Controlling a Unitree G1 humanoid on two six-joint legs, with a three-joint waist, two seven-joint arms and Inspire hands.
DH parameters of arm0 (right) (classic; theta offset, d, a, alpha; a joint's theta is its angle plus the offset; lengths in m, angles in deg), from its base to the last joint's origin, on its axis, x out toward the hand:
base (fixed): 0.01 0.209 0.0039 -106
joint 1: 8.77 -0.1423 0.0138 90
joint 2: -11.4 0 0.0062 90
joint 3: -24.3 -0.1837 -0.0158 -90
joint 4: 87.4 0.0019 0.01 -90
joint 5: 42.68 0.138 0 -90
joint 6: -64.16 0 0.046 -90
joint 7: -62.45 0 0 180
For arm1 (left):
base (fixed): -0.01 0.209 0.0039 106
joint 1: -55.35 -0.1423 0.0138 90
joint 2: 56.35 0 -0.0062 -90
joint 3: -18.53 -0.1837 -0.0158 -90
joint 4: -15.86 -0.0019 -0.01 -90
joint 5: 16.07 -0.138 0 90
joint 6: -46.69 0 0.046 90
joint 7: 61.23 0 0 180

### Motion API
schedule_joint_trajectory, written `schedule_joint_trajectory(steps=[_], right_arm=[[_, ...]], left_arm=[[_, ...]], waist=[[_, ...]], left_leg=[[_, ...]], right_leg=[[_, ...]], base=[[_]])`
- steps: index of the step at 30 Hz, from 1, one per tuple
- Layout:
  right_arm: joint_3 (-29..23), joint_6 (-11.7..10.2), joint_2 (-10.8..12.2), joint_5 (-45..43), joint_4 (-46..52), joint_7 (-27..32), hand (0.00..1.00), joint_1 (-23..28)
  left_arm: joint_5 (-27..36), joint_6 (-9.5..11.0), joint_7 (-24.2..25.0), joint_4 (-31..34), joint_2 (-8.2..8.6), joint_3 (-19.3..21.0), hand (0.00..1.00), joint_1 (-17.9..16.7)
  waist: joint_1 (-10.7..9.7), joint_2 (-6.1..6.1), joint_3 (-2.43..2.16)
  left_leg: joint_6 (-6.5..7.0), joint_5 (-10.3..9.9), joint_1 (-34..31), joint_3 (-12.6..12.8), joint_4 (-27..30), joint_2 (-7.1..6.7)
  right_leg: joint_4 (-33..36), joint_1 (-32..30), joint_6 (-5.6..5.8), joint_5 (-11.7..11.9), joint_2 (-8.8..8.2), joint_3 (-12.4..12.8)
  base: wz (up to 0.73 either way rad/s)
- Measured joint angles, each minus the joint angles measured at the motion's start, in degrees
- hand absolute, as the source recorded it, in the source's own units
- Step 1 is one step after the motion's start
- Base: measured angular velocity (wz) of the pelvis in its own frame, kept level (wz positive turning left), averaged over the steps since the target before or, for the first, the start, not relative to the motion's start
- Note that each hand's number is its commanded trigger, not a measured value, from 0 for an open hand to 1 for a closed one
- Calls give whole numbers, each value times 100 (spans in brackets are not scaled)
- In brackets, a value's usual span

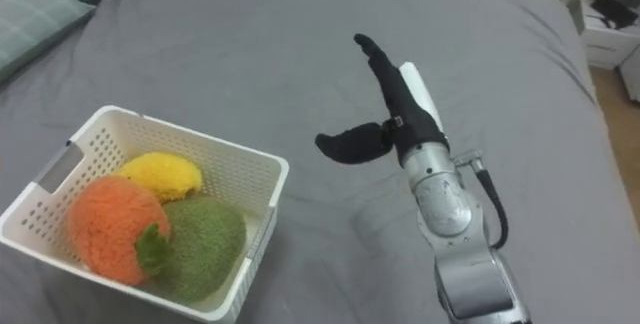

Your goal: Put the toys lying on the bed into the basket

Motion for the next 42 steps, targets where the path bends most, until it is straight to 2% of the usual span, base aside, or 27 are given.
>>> schedule_joint_trajectory(steps=[2, 6, 10, 15, 17, 24, 27, 31, 33, 36, 40, 42], right_arm=[[-252, 1, 14, 15, 1, 16, 0, 222], [-652, -13, 4, 63, 2, 148, 0, 466], [-981, -32, 0, 78, -13, 404, 0, 839], [-1383, -203, 2, 448, -501, 838, 0, 1066], [-1529, -297, 28, 634, -935, 1003, 0, 1198], [-1898, -338, 72, 1460, -1762, 1324, 0, 1492], [-1901, -434, 82, 1785, -2329, 1466, 0, 1591], [-1916, -586, 95, 2305, -3781, 1557, 0, 1608], [-2037, -625, 181, 2461, -4411, 1561, 0, 1636], [-2149, -676, 239, 2879, -5292, 1540, 0, 1806], [-2299, -712, 331, 3117, -6297, 1472, 0, 1867], [-2300, -708, 336, 3190, -6582, 1388, 0, 1891]], left_arm=[[2, 8, 1, 1, 40, 165, 0, -17], [4, 62, 1, 1, 44, 333, 0, -51], [-1, 110, 1, 2, 30, 447, 0, -172], [8, 145, -100, -33, 18, 482, 0, -247], [92, 192, -113, -136, 16, 680, 0, -296], [237, 191, -102, -130, 65, 764, 0, -425], [234, 183, -98, -111, 67, 779, 0, -423], [403, 187, -102, -118, 58, 779, 0, -448], [508, 199, -101, -158, 60, 784, 0, -451], [503, 226, -88, -257, 66, 812, 0, -468], [503, 226, -71, -306, 70, 844, 0, -471], [504, 226, -55, -307, 70, 845, 0, -481]], waist=[[-96, -2, -1], [-179, -8, -5], [-365, -13, -9], [-535, 10, 4], [-544, 25, 3], [-747, 80, -2], [-756, 81, -3], [-778, 95, -3], [-814, 110, 2], [-864, 171, -24], [-901, 213, 16], [-897, 219, 16]], left_leg=[[1, 0, -11, 19, -8, -3], [1, -2, 18, 147, -49, 16], [2, -4, 71, 178, -98, 18], [6, -18, 124, 314, -124, 40], [-9, -44, 205, 486, -171, 80], [-24, -72, 203, 588, -174, 105], [-24, -81, 211, 639, -173, 112], [-20, -90, 252, 662, -177, 115], [-22, -97, 291, 661, -181, 115], [-25, -134, 292, 631, -177, 116], [-56, -181, 278, 648, -151, 115], [-56, -181, 277, 659, -145, 110]], right_leg=[[10, -25, 0, 0, 7, 29], [12, -61, 1, 0, 5, 152], [12, -44, 4, 2, 33, 188], [7, -53, 14, 9, 52, 336], [4, -48, 12, 14, 89, 496], [18, -142, 9, 15, 99, 595], [12, -150, 7, 17, 112, 637], [8, -113, 7, 17, 125, 654], [-1, -66, 7, 17, 129, 660], [7, -23, 10, 13, 132, 655], [26, -44, 15, 8, 133, 692], [25, -48, 24, -4, 132, 720]], base=[[-6], [-17], [-6], [-14], [-34], [-11], [-7], [0], [0], [0], [-4], [-2]])
